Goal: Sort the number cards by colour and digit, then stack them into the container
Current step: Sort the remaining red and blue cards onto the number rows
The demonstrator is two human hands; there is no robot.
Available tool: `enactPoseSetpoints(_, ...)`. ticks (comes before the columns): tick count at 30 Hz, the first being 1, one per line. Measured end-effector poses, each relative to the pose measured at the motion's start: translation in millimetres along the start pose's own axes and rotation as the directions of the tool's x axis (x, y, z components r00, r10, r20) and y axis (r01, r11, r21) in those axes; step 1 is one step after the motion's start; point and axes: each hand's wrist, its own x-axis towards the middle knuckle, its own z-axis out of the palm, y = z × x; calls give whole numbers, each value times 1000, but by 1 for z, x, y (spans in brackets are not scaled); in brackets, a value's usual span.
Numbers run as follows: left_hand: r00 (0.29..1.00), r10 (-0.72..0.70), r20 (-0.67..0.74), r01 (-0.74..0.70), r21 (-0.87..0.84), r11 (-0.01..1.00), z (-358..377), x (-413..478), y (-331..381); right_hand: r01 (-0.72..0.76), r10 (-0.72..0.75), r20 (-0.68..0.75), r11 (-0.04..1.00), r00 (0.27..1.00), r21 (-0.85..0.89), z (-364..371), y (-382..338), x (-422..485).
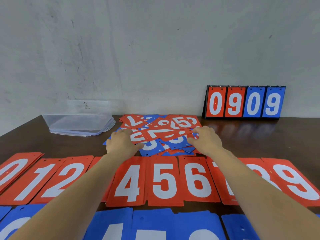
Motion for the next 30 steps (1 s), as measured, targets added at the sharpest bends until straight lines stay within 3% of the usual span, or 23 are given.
enactPoseSetpoints(7, 986, 38, 163, -36, -17, 999, 18, 34, 1, 74, -53, 190, 992, 980, -104, 34, -15, 52)
enactPoseSetpoints(11, 960, 166, 224, -164, -29, 986, 25, 43, 16, 94, -66, 248, 990, 966, -101, 49, -17, 70)
enactPoseSetpoints(13, 934, 221, 281, -244, 49, 969, 30, 46, 22, 112, -79, 295, 989, 952, -97, 52, -16, 72)
enactPoseSetpoints(17, 933, 235, 275, -303, 243, 921, 36, 52, 25, 215, -172, 302, 970, 938, -115, 41, -15, 56)
enactPoseSetpoints(21, 938, 211, 275, -278, 233, 932, 34, 54, 26, 274, -243, 267, 958, 933, -82, 15, -6, 29)
enactPoseSetpoints(26, 979, 170, 113, -182, 105, 978, 32, 61, 34, 113, -113, 14, 994, 994, -5, 0, 10, 25)
enactPoseSetpoints(30, 949, 211, 235, -229, 50, 972, 39, 72, 51, -34, 22, 153, 997, 988, 73, 13, 1, 38)
